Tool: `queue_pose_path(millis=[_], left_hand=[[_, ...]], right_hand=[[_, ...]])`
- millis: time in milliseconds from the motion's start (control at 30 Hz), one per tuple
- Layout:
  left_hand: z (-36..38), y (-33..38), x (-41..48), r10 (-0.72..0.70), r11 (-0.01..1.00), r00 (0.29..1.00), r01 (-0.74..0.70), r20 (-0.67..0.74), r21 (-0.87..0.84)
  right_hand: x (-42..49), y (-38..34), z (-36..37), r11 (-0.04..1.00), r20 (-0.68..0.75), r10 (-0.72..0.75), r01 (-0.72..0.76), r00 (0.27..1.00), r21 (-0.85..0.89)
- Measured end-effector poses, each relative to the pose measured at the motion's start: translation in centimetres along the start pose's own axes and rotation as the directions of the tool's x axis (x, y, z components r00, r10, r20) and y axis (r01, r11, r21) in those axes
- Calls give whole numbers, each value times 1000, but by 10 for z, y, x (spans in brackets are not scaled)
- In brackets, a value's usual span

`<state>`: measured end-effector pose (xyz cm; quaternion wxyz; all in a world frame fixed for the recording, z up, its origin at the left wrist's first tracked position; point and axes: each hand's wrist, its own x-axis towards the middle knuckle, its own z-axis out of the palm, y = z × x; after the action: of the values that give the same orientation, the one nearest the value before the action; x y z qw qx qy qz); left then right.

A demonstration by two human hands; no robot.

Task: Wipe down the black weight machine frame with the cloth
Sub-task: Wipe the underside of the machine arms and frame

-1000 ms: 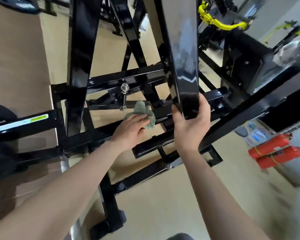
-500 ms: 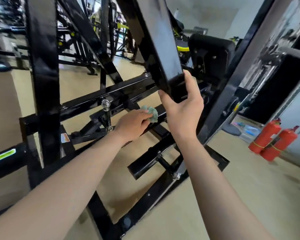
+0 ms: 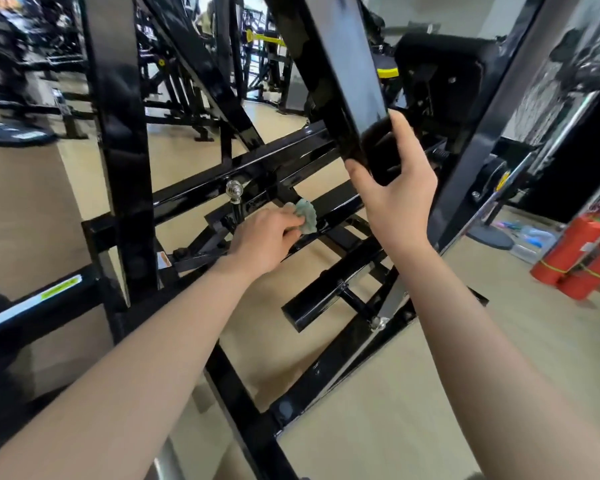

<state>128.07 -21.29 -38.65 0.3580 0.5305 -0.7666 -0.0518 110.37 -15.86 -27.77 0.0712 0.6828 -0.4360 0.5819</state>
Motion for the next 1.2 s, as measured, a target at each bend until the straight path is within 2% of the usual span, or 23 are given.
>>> queue_pose_path(millis=[167, 333, 500, 633, 900, 967, 1000, 1067, 1100, 1133, 1200], left_hand=[[-10, -2, -44, -25, 999, 995, 29, -92, 43], [-26, -25, -77, -74, 991, 995, 81, -61, 107], [-44, -47, -114, -81, 988, 992, 93, -102, 122], [-54, -57, -131, -88, 987, 991, 100, -102, 127], [-80, -81, -167, -33, 966, 991, 65, -130, 249], [-79, -79, -172, -35, 965, 986, 75, -161, 252], [-78, -76, -172, -58, 968, 981, 101, -186, 229], [-73, -65, -165, -149, 978, 964, 176, -218, 112], [-71, -60, -159, -192, 979, 956, 202, -221, 26], [-68, -56, -152, -228, 973, 950, 219, -211, -66], [-65, -47, -138, -282, 943, 947, 244, -154, -227]], right_hand=[[-4, -6, 3, 999, -23, 43, -42, 999, 15], [-23, -3, 11, 999, -61, 34, -32, 998, 40], [-39, 6, 11, 998, -6, 1, -2, 1000, -64], [-54, 9, 19, 990, -39, -24, 18, 999, -139], [-89, -14, 53, 982, -119, 82, -100, 990, -159], [-109, -22, 65, 984, -59, 89, -97, 994, -150], [-120, -25, 71, 986, 25, 89, -84, 996, -142], [-137, -31, 80, 986, 297, 168, -163, 940, -44], [-141, -33, 83, 961, 433, 238, -276, 869, 26], [-143, -34, 84, 901, 543, 314, -424, 779, 87], [-145, -36, 84, 674, 699, 423, -716, 576, 182]])
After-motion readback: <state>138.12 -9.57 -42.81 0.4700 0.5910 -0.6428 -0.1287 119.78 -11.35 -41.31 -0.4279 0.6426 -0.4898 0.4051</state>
